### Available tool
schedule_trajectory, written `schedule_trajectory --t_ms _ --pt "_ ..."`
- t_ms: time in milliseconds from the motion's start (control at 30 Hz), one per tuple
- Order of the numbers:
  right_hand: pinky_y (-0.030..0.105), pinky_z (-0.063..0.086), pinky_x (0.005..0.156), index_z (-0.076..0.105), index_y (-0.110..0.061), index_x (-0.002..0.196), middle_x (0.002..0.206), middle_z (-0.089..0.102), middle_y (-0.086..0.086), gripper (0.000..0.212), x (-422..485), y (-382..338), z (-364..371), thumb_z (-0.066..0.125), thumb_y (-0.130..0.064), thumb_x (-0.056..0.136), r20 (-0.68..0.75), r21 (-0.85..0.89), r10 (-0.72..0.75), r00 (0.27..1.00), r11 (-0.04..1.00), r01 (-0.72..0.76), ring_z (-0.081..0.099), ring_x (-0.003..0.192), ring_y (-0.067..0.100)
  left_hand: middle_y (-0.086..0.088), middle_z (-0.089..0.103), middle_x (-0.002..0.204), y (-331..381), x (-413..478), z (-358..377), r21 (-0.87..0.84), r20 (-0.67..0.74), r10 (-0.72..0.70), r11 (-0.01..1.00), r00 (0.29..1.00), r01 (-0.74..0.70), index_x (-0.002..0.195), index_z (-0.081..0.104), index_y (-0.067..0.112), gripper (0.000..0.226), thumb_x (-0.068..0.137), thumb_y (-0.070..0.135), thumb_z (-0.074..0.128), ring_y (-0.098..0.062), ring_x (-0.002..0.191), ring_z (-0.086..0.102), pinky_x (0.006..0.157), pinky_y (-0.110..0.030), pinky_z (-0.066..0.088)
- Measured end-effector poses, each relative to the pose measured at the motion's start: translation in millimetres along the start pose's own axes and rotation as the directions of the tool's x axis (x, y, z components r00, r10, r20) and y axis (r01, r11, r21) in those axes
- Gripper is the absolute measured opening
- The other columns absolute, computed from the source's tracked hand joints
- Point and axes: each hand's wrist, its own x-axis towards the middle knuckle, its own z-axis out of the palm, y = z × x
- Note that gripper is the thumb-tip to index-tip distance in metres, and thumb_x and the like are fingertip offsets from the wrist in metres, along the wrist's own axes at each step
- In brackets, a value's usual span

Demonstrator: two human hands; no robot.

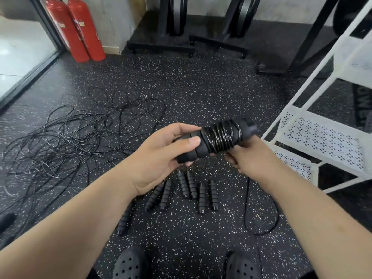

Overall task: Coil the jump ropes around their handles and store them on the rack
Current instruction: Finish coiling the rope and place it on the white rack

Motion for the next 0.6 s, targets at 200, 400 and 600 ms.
schedule_trajectory --t_ms 200,400,600 --pt "0.027 0.042 0.050 0.065 -0.028 0.104 0.071 0.067 -0.006 0.027 -8.3 5.2 45.5 0.045 -0.044 0.112 0.096 -0.443 -0.196 0.976 0.870 0.218 0.058 0.051 0.005 -0.006 0.078 0.112 -11.8 14.6 -7.2 0.175 -0.436 -0.014 0.980 0.900 0.100 0.123 0.068 0.021 0.026 0.102 0.034 0.073 -0.014 0.085 0.067 0.083 -0.040 0.058" --pt "0.039 0.059 0.071 0.063 -0.036 0.120 0.082 0.070 -0.010 0.025 -21.1 -2.9 49.9 0.043 -0.049 0.111 0.133 -0.655 -0.263 0.956 0.701 0.283 0.066 0.073 0.012 0.009 0.067 0.105 -14.8 12.4 -21.5 0.650 -0.519 0.080 0.683 0.851 0.332 0.117 0.068 0.037 0.033 0.089 0.046 0.083 -0.006 0.084 0.066 0.064 -0.018 0.047" --pt "0.027 0.047 0.059 0.073 -0.045 0.109 0.072 0.064 -0.022 0.024 -15.7 -9.7 20.7 0.054 -0.060 0.103 0.149 -0.702 -0.304 0.941 0.637 0.317 0.057 0.066 -0.003 0.015 0.058 0.113 -19.2 8.5 -24.7 0.842 -0.311 0.051 0.479 0.949 0.250 0.114 0.065 0.040 0.045 0.078 0.045 0.091 -0.010 0.103 0.059 0.085 -0.028 0.043"
